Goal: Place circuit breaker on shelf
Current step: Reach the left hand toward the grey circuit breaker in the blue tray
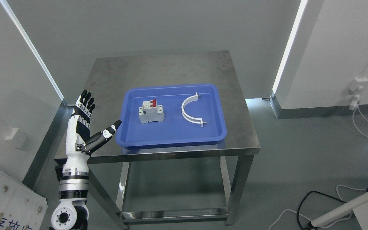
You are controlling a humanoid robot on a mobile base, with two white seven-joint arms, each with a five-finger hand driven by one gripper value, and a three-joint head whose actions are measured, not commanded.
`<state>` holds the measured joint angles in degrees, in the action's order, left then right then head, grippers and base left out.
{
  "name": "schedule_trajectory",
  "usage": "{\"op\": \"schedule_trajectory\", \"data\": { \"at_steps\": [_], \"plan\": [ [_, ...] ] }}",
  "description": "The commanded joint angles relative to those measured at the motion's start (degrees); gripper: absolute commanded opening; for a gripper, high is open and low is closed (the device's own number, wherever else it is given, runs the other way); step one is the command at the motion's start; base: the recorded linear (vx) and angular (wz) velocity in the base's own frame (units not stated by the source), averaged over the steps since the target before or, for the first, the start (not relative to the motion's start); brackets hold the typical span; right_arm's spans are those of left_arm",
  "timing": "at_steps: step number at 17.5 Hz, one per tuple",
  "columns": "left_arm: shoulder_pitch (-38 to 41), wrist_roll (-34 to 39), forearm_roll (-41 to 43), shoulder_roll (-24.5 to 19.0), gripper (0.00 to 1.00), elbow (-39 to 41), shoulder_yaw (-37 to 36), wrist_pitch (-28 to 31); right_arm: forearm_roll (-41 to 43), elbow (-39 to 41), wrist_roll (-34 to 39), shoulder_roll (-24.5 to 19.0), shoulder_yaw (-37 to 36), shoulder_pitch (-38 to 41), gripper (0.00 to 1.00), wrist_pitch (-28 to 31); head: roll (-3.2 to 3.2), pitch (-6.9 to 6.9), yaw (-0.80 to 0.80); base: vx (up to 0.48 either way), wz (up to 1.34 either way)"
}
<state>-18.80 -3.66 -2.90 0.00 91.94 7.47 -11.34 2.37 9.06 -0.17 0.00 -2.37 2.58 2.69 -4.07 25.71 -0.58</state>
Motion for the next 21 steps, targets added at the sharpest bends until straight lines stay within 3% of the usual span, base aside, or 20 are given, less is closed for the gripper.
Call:
{"op": "schedule_trajectory", "data": {
  "at_steps": [1, 4, 6, 9, 12, 15, 21],
  "plan": [
    [0.0, 0.0, 0.1, -1.0, 1.0, 0.0, -1.1, 0.7, 0.0, 0.0, 0.0, 1.0, 0.0, 0.1, 1.0, 0.0, 0.0, 0.0, 0.0, 0.0, 0.0],
    [-2.2, -1.7, 0.8, -1.0, 1.0, -0.1, -1.8, 2.0, 0.0, 0.0, 0.0, 1.0, 0.0, 0.0, 1.0, 0.0, 0.0, 0.0, 0.0, 0.018, -0.08],
    [-5.5, -8.3, 5.8, -1.0, 1.0, -1.6, -2.8, 3.9, 0.0, 0.0, 0.0, 1.0, 0.0, 0.1, 1.0, 0.0, 0.0, 0.0, 0.0, 0.039, -0.06],
    [-11.9, -16.9, 15.2, -4.0, 0.99, -5.8, -3.8, 8.4, 0.0, 0.0, 0.0, 1.0, 0.0, 0.1, 1.0, 0.0, 0.0, 0.0, 0.0, 0.039, -0.03],
    [-17.1, -20.5, 21.5, -8.7, 0.96, -7.7, -4.0, 13.3, 0.0, 0.0, 0.0, 1.0, 0.0, 0.1, 1.0, 0.0, 0.0, 0.0, 0.0, 0.047, -0.06],
    [-18.2, -26.9, 27.2, -10.3, 0.96, -8.4, -4.0, 20.5, 0.0, 0.0, 0.0, 1.0, 0.0, 0.0, 1.0, 0.0, 0.0, 0.0, 0.0, 0.047, -0.08],
    [-15.6, -29.5, 28.4, -14.1, 0.96, -8.4, -3.6, 21.0, 0.0, 0.0, 0.0, 1.0, 0.0, 0.0, 1.0, 0.0, 0.0, 0.0, 0.0, 0.038, -0.05]
  ]
}}
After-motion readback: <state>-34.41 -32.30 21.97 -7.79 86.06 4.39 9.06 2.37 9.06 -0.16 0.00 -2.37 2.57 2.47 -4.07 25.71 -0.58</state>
